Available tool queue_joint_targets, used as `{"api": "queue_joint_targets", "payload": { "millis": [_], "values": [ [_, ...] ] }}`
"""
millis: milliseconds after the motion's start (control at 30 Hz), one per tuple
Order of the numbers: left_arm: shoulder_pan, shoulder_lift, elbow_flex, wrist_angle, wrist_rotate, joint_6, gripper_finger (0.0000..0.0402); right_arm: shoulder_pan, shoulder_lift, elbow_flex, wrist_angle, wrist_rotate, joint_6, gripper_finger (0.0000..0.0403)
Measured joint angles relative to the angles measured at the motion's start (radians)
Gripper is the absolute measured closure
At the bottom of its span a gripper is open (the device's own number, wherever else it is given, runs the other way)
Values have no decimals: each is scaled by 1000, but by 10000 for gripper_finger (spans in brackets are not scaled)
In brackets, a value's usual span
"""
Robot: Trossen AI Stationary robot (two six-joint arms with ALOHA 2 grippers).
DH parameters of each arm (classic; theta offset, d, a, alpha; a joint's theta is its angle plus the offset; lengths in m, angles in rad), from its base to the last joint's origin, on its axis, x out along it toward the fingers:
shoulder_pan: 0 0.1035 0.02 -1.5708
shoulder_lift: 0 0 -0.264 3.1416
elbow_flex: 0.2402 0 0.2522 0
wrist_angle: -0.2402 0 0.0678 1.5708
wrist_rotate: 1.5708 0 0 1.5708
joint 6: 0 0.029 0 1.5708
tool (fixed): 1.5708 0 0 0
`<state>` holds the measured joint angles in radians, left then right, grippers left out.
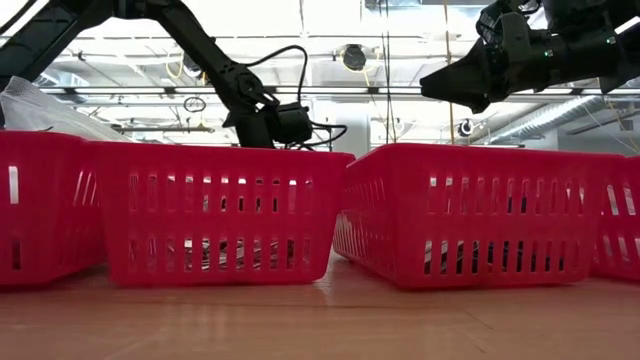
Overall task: Pick & Place Travel size toiletries
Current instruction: Put the silver nail cutter into the middle left red bin
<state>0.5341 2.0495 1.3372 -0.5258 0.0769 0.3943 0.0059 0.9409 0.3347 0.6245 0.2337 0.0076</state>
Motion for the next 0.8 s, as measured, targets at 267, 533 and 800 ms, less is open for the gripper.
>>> {"api": "queue_joint_targets", "payload": {
  "millis": [267, 533, 800],
  "values": [
    [5, -9, -2, -4, -2, -9, 366, 0, 0, 0, -1, 0, -1, 273],
    [-50, -168, -5, -48, -59, -7, 366, 0, 0, 0, -2, 0, -2, 273],
    [-235, -357, -3, -113, -55, -36, 366, 0, 0, 0, -9, 0, -1, 273]
  ]
}}
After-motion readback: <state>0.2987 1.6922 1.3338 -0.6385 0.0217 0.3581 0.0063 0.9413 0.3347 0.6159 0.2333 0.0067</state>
